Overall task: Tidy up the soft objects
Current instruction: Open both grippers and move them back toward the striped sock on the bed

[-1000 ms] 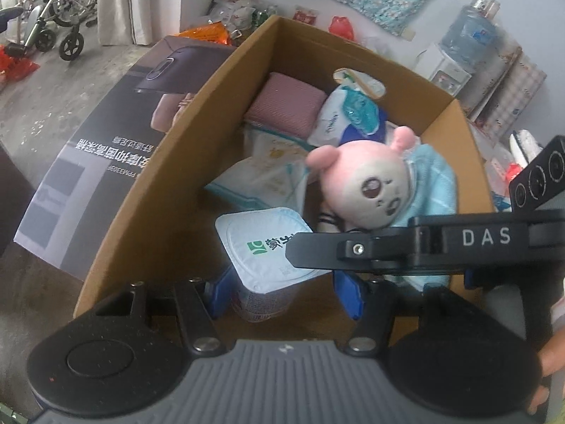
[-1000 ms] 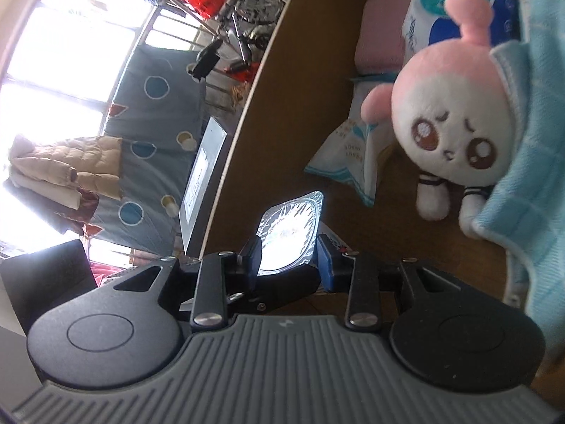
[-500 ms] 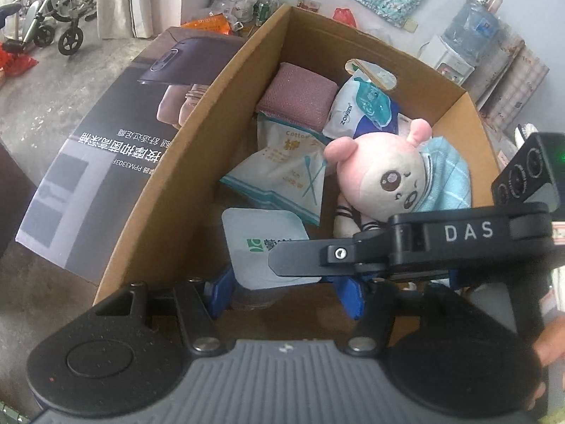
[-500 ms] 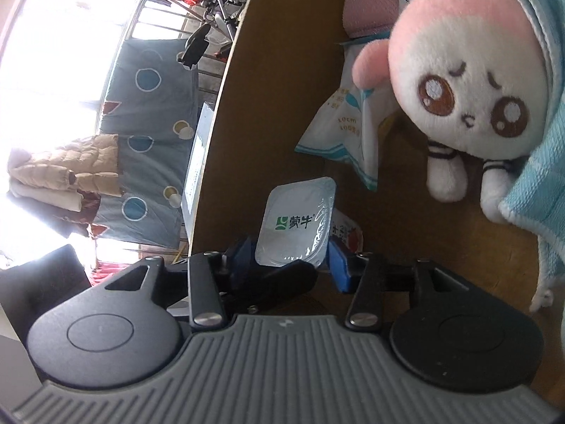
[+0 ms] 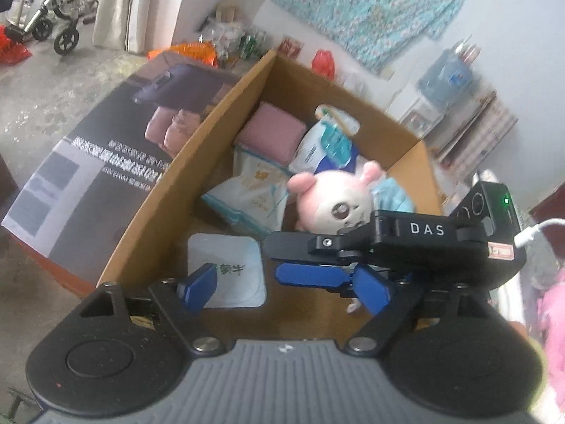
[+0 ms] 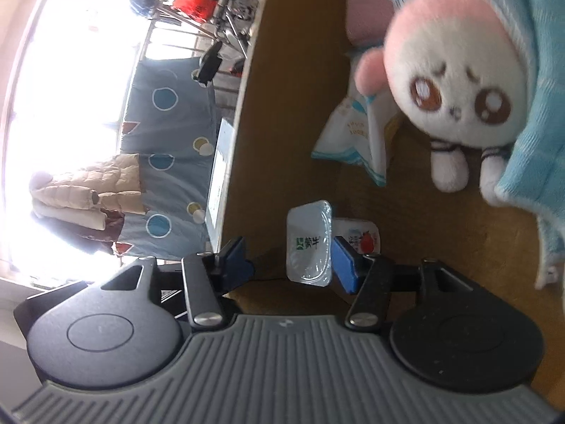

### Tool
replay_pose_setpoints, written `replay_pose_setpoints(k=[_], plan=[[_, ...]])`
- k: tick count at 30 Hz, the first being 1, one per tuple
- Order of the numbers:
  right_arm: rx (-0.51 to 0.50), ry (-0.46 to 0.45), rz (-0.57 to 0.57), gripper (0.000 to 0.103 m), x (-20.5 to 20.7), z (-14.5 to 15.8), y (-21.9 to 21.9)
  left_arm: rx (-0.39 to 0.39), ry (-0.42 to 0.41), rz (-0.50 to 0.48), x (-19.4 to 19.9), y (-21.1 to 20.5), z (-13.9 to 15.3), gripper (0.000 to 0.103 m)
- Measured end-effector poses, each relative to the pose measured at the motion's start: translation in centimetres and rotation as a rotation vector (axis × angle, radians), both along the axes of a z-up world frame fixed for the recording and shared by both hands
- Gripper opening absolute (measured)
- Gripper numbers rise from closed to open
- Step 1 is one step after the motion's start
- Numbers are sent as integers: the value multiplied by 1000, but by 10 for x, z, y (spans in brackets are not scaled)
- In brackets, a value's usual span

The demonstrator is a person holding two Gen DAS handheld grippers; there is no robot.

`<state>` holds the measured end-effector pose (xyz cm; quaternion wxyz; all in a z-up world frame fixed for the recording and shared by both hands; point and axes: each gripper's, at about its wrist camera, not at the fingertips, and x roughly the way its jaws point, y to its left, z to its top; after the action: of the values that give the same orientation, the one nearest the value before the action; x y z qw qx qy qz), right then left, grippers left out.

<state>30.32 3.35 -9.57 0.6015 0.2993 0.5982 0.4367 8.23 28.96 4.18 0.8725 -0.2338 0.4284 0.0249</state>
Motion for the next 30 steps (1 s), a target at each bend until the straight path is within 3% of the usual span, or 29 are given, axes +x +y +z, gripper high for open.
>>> replay_pose_setpoints(k=[6,8,13,19,24,30], plan=[[112,-163,-81,54,-22,46,-51,40,-206,-12,-37,-29,30,93],[163,-207,-114,55,-36,57,-77,51,-286,-49,-53,-49,37,96],[235,-347,-247,63,-91,73,-179,128,-380,-190,-76,-115,39,98],[79,-535,-499,68,-157,78,-309,130,-417,-399,-86,-204,21,100],[-23,-577,-732,70,-206,68,-400,148,-397,-599,-80,-280,-1,100],[-142,-585,-878,71,-241,40,-453,228,-375,-772,-63,-358,-42,100]])
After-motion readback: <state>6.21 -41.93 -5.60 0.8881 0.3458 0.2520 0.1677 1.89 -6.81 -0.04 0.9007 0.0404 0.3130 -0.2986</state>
